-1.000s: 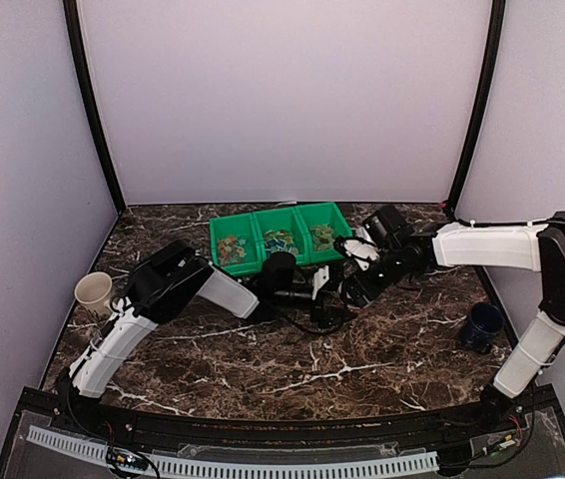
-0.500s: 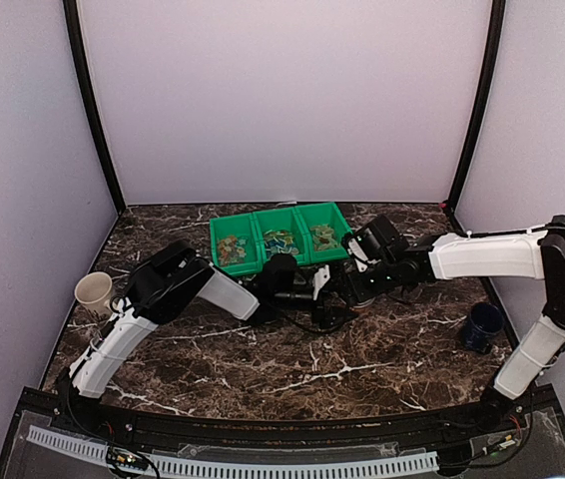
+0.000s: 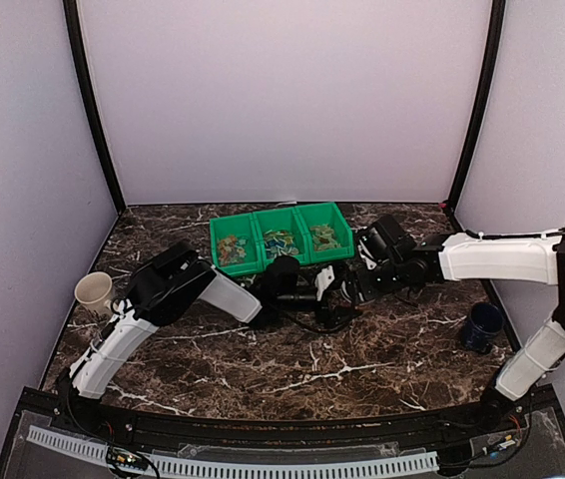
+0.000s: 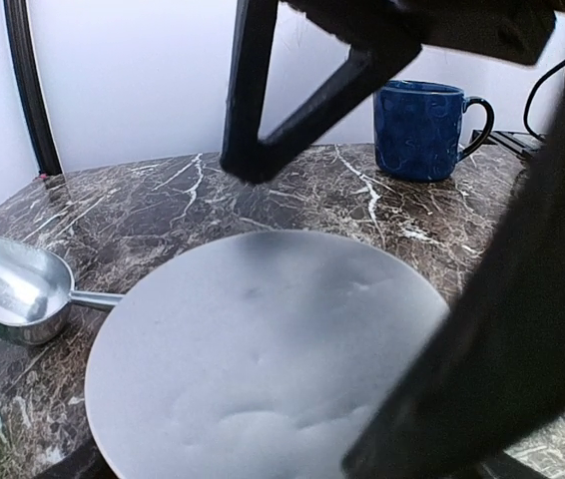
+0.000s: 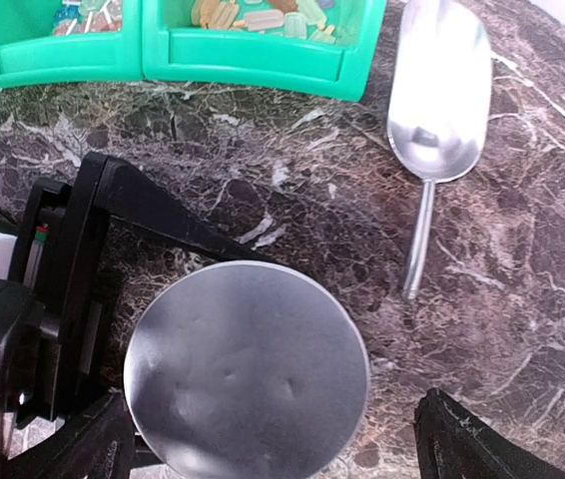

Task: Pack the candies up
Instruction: Screw the box lid onto the packing bottle.

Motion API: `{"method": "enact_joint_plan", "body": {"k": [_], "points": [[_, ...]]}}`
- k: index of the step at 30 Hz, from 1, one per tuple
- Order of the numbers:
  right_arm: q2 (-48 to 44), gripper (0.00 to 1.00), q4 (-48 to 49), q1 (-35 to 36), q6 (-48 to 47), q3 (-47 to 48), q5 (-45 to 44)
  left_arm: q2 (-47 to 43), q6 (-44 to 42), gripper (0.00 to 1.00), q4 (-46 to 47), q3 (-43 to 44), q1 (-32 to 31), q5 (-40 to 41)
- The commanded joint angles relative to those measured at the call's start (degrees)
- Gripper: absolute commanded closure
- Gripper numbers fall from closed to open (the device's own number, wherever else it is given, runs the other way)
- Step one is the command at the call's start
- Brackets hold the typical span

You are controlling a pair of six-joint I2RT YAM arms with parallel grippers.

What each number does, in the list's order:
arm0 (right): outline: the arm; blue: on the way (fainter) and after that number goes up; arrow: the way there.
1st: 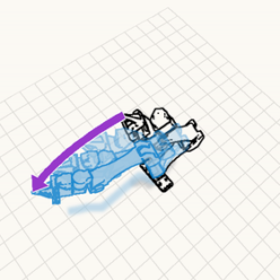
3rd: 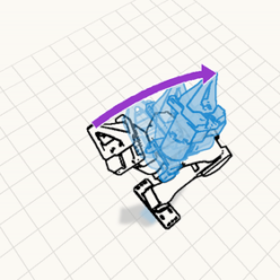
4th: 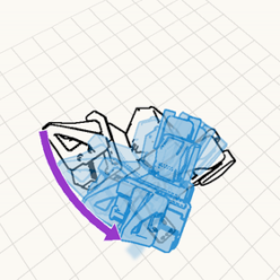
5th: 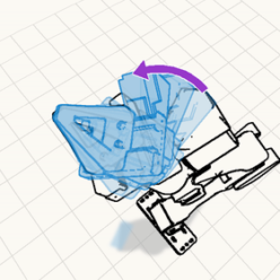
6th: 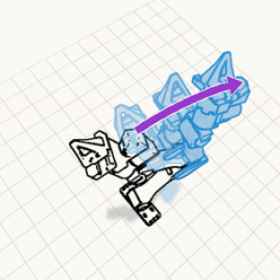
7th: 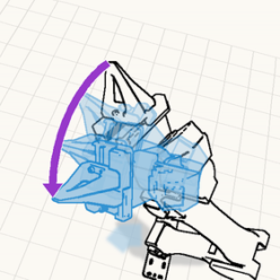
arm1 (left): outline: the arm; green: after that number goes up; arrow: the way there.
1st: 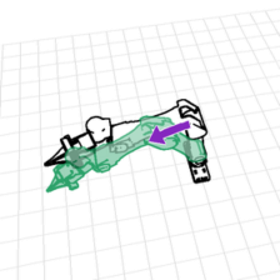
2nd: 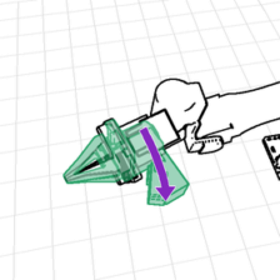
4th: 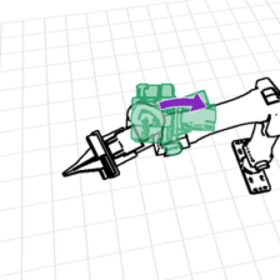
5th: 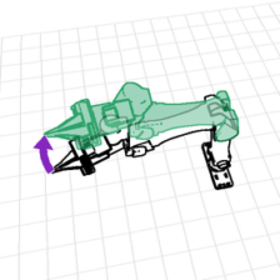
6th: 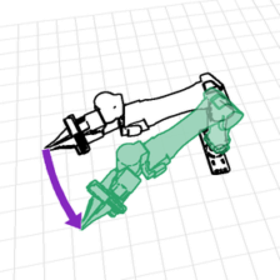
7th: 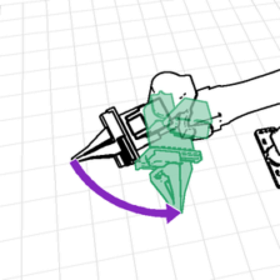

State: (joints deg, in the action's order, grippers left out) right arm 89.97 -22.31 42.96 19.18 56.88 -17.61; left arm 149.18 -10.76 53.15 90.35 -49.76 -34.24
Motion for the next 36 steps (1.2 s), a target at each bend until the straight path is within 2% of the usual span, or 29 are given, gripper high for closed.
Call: {"method": "enact_joint_plan", "body": {"k": [1,6,10,17,21,28,36], "points": [[-3.1,0.03,-2.0,-0.7,-2.1,2.1,-1.4,7.0,-6.0,0.12,-19.4,-4.5,-0.1,5.8],[-5.2,0.03,-2.9,-1.4,-6.6,2.2,4.5,7.0,-6.2,0.12,-19.5,-4.5,-0.1,5.7],[-6.1,0.03,-4.9,-2.7,-16.5,2.1,11.5,7.2,-6.7,0.12,-20.0,-4.3,0.0,4.4],[-4.1,0.03,-13.5,-6.9,-35.2,8.6,20.9,7.7,-9.2,0.12,-21.8,-3.8,1.7,-5.9],[-3.3,0.03,-15.6,-7.4,-43.8,8.8,22.3,8.1,-15.0,0.12,-28.1,-1.8,2.3,-12.0],[-0.7,0.03,-16.4,-8.0,-51.9,11.4,27.2,9.4,-20.1,0.12,-37.7,3.3,3.3,-21.0],[-1.2,0.03,-12.4,-10.0,-57.3,9.5,31.3,10.1,-21.8,0.12,-41.7,5.5,3.4,-23.6]]}}
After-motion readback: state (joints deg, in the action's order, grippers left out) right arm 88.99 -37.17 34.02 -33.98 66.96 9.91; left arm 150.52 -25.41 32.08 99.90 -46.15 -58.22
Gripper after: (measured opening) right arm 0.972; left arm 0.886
